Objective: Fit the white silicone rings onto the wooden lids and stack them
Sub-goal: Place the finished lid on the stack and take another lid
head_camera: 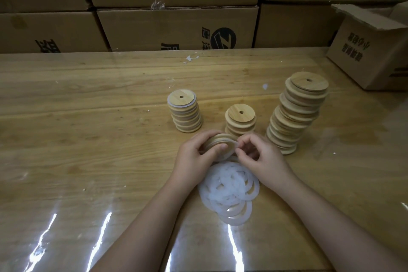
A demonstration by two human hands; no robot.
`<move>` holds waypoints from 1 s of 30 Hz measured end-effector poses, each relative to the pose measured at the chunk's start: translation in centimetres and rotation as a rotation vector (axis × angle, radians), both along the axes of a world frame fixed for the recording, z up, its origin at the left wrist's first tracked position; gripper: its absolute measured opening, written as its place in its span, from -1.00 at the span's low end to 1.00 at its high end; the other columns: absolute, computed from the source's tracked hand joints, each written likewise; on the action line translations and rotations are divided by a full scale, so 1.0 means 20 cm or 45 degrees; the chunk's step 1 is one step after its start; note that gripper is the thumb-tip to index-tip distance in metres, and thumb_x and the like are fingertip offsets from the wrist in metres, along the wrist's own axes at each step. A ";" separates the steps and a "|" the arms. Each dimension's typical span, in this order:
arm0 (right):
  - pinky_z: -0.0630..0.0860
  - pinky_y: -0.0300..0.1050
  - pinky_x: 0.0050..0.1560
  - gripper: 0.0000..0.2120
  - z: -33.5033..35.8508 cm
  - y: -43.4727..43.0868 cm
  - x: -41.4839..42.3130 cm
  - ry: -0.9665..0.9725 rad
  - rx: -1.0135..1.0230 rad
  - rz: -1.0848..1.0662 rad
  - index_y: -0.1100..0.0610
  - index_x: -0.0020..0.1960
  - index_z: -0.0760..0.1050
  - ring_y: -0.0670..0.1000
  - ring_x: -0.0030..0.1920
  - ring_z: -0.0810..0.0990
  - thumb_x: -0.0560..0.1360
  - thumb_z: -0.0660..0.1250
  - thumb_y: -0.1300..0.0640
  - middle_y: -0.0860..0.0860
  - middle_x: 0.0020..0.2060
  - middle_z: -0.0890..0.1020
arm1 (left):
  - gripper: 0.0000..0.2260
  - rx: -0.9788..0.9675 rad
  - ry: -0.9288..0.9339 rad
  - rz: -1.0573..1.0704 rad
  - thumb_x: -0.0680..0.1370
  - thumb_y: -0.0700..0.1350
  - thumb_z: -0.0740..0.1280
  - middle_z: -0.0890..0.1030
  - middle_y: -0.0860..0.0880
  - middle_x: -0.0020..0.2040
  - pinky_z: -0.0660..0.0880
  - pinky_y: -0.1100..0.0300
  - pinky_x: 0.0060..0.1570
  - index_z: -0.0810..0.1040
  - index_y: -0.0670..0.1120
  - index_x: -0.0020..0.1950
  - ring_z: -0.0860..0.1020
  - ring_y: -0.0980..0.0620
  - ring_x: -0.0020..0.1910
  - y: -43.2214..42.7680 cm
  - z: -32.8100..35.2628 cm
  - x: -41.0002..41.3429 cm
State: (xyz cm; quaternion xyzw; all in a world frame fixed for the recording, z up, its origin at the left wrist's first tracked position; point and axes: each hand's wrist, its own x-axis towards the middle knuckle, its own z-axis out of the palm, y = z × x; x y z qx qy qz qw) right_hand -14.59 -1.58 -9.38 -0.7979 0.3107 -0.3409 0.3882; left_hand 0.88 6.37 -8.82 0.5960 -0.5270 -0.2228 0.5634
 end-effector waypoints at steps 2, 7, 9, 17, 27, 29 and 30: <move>0.41 -0.34 -0.26 -0.78 0.00 0.00 0.00 -0.008 -0.030 -0.004 -0.01 -0.19 0.44 -0.11 -0.24 0.52 0.42 0.36 0.30 -0.05 -0.18 0.56 | -0.81 -0.007 0.003 0.001 0.43 -0.13 0.44 0.66 0.06 -0.05 0.51 0.15 0.04 0.61 0.06 0.02 0.60 0.12 0.00 0.00 0.00 0.00; 0.43 -0.33 -0.30 -0.85 0.01 0.01 0.00 -0.056 -0.076 -0.046 0.12 -0.19 0.47 -0.09 -0.25 0.52 0.41 0.37 0.33 0.00 -0.18 0.58 | -0.79 -0.026 -0.032 -0.006 0.44 -0.07 0.40 0.65 0.16 -0.05 0.51 0.24 0.01 0.56 0.22 -0.01 0.59 0.19 -0.03 -0.01 0.01 0.00; 0.43 -0.35 -0.30 -0.86 0.02 0.01 0.00 -0.068 -0.040 -0.059 0.13 -0.19 0.48 -0.09 -0.25 0.52 0.41 0.37 0.33 0.02 -0.19 0.58 | -0.78 -0.023 -0.038 0.004 0.43 -0.06 0.40 0.65 0.16 -0.06 0.52 0.19 0.02 0.55 0.23 -0.01 0.59 0.18 -0.03 -0.01 0.00 0.00; 0.49 -0.31 -0.27 -0.84 0.02 0.00 0.00 -0.114 0.160 -0.119 0.06 -0.22 0.51 -0.14 -0.25 0.55 0.42 0.36 0.31 -0.02 -0.18 0.61 | -0.79 -0.031 -0.023 -0.012 0.44 -0.06 0.40 0.65 0.17 -0.07 0.53 0.18 -0.01 0.56 0.25 -0.02 0.59 0.17 -0.05 -0.02 -0.01 0.00; 0.32 -0.43 -0.39 -0.88 0.01 -0.01 -0.01 -0.004 0.220 -0.045 0.09 -0.20 0.48 -0.23 -0.47 0.39 0.45 0.34 0.27 -0.11 -0.37 0.50 | -0.79 -0.008 0.079 -0.014 0.43 -0.08 0.41 0.65 0.23 -0.12 0.49 0.31 -0.05 0.58 0.22 -0.03 0.59 0.24 -0.09 -0.03 -0.02 0.01; 0.31 -0.43 -0.41 -0.86 0.01 -0.01 -0.01 0.003 0.202 -0.041 0.06 -0.21 0.47 -0.23 -0.48 0.38 0.45 0.34 0.26 -0.13 -0.38 0.49 | -0.80 0.006 0.076 -0.010 0.46 -0.13 0.42 0.65 0.20 -0.11 0.49 0.30 -0.04 0.59 0.14 0.01 0.59 0.22 -0.08 -0.02 -0.02 0.01; 0.32 -0.43 -0.40 -0.85 0.01 -0.01 -0.01 0.014 0.189 -0.037 0.04 -0.21 0.47 -0.23 -0.47 0.39 0.45 0.35 0.26 -0.13 -0.37 0.50 | -0.80 0.018 0.087 -0.011 0.47 -0.15 0.43 0.66 0.19 -0.11 0.49 0.28 -0.04 0.59 0.11 0.02 0.59 0.21 -0.07 -0.03 -0.03 0.02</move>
